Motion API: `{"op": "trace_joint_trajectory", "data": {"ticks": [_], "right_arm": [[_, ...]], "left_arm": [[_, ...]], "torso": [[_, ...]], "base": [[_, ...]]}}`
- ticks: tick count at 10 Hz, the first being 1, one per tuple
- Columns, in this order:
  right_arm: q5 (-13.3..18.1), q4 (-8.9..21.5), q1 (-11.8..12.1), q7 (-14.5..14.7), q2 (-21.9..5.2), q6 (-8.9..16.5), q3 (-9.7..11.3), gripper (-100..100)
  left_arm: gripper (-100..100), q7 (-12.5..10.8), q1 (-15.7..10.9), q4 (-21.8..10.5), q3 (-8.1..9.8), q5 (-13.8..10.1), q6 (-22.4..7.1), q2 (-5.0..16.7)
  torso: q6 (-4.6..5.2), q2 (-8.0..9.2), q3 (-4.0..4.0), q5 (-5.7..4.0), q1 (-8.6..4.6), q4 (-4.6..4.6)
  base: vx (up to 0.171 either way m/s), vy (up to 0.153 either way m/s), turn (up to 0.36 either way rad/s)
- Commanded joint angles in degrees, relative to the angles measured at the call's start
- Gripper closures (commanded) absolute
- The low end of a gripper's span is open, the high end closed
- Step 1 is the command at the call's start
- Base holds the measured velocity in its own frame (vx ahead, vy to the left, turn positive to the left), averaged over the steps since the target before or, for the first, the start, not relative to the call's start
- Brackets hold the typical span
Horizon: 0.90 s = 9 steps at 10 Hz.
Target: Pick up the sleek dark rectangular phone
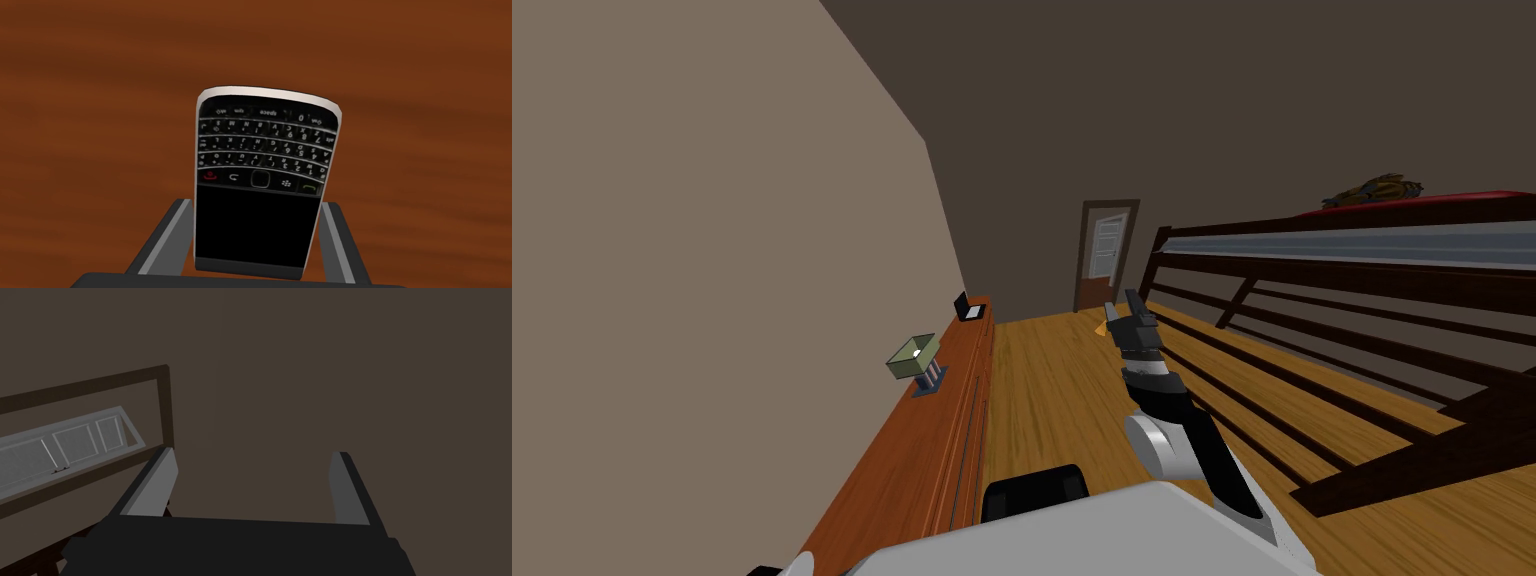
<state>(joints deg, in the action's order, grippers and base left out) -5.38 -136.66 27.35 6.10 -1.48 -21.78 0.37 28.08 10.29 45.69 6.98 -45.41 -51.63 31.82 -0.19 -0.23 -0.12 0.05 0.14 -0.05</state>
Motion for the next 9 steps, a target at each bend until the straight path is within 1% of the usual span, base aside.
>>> {"op": "trace_joint_trajectory", "data": {"ticks": [1, 3, 4, 5, 7, 8, 9], "right_arm": [[0.0, 0.0, 0.0, 0.0, 0.0, 0.0, 0.0, 0], [0.0, 0.0, 0.0, 0.0, 0.0, 0.0, 0.0, 0], [0.0, 0.0, 0.0, 0.0, 0.0, 0.0, 0.0, 0], [0.0, 0.0, 0.0, 0.0, 0.0, 0.0, 0.0, 0], [0.0, 0.0, 0.0, 0.0, 0.0, 0.0, 0.0, 0], [0.0, 0.0, 0.0, 0.0, 0.0, 0.0, 0.0, 0], [0.0, 0.0, 0.0, 0.0, 0.0, 0.0, 0.0, 0]], "left_arm": [[100, 0.0, 0.0, 0.0, 0.00, 0.0, 0.0, 0.0], [100, 0.0, 0.0, 0.0, 0.02, 0.0, 0.0, 0.0], [0, -0.1, 0.0, 0.0, 0.03, 0.0, 0.0, 0.0], [100, -0.4, 0.8, 1.8, 0.29, -0.6, -1.7, 1.2], [100, 0.1, 1.3, 2.9, 0.69, -1.7, -3.2, 2.6], [100, 0.2, 0.9, 2.2, 0.60, -1.5, -2.5, 2.2], [0, 0.1, 1.0, 2.3, 0.62, -1.5, -2.7, 2.3]], "torso": [[0.00, 0.00, 0.00, 0.00, 0.00, 0.00], [0.03, -0.01, -0.01, 0.00, 0.00, 0.00], [0.03, -0.01, -0.01, 0.00, 0.00, 0.00], [0.03, -0.01, -0.01, 0.00, 0.00, 0.00], [0.02, -0.09, -0.05, -0.07, -0.25, -0.01], [0.03, -0.10, -0.06, -0.06, -0.25, -0.02], [0.04, -0.07, -0.04, -0.03, -0.14, -0.02]], "base": [[0.000, 0.000, 0.000], [0.000, 0.000, 0.000], [0.000, 0.000, 0.000], [0.017, -0.048, 0.024], [0.024, -0.064, 0.028], [0.011, -0.023, 0.007], [0.002, -0.005, 0.000]]}}
